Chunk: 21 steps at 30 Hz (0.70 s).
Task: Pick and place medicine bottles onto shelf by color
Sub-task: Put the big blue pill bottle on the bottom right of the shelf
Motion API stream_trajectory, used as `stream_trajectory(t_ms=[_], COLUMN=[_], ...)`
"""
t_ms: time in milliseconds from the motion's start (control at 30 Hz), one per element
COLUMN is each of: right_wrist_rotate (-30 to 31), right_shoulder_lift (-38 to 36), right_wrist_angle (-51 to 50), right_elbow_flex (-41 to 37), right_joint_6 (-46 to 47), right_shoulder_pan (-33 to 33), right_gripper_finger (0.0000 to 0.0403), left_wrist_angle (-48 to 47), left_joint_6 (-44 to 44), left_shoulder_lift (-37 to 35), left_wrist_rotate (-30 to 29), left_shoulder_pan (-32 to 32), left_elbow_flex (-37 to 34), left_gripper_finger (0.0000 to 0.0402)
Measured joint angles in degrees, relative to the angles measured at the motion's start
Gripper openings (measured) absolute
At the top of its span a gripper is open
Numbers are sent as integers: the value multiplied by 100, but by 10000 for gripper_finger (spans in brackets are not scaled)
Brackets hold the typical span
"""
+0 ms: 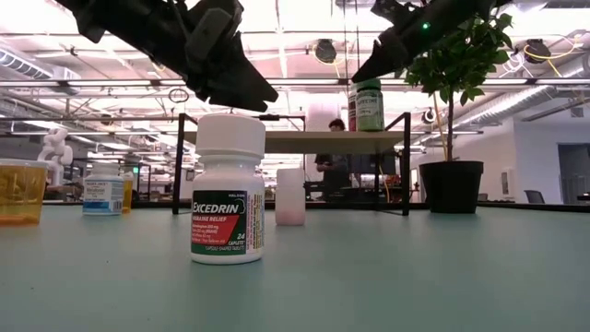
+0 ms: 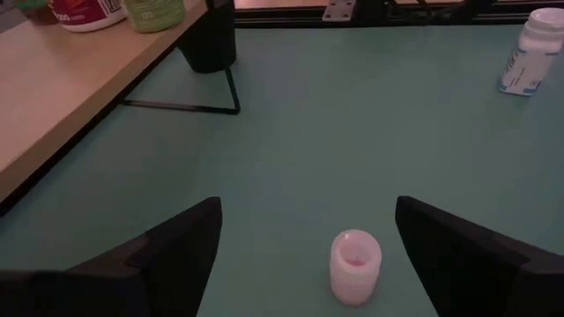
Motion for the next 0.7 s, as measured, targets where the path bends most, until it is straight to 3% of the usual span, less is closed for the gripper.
stream_trajectory(t_ms=[200,467,600,700], right_wrist_rotate=[0,-21,-834,-1056], right_shoulder_lift=[0,0,12,74], right_wrist_angle=[134,547,548,468], right_elbow_flex=[1,2,4,7], right_joint_6=[-975,-999,-697,-177], right_shoulder_pan=[280,760,1244,1642], right_gripper_finger=[276,277,277,277], left_wrist_angle=[-38,-252,-264,-264], left_joint_6=[158,15,42,48], left_shoulder_lift=[0,2,2,2], left_wrist_rotate=[-2,-141,-179,-177], left_shoulder_pan=[24,107,107,107], left_elbow_flex=[0,-4,-4,-4], left_gripper_finger=[340,340,340,340])
